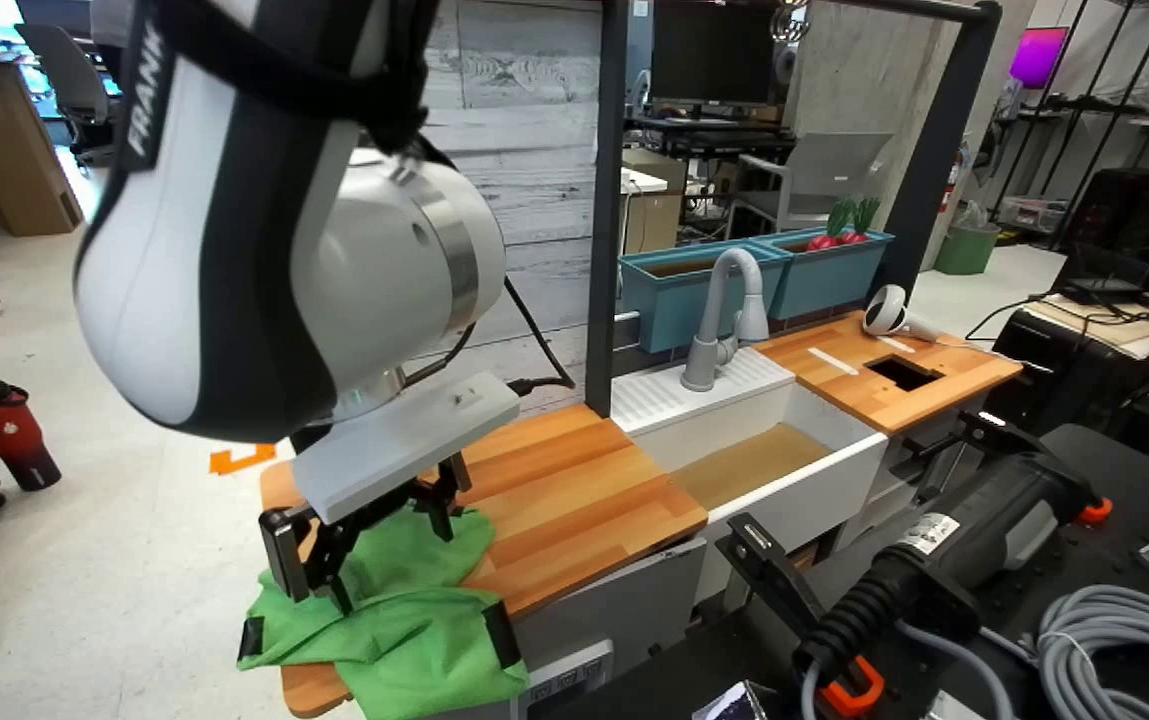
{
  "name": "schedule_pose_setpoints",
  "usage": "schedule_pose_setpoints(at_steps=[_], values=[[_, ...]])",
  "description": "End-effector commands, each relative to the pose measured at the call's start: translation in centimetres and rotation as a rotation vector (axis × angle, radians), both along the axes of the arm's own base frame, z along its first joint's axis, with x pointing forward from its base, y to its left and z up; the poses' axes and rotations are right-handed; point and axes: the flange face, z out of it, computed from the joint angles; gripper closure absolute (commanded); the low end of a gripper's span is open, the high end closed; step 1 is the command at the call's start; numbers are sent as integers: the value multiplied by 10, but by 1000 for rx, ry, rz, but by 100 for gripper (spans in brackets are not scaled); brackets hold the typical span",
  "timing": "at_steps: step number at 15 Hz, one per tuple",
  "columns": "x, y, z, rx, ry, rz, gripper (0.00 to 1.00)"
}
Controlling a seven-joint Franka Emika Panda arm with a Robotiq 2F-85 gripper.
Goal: Move the green towel to the left
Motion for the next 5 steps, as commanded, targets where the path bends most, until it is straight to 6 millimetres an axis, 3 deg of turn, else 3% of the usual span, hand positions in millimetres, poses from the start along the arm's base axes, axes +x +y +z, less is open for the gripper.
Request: schedule_pose_setpoints(at_steps=[1,4,5], values=[[-26,-12,58,36,-54,-25,0],[-49,-26,86,29,-85,8,0],[-23,-11,66,38,-66,-5,0]])
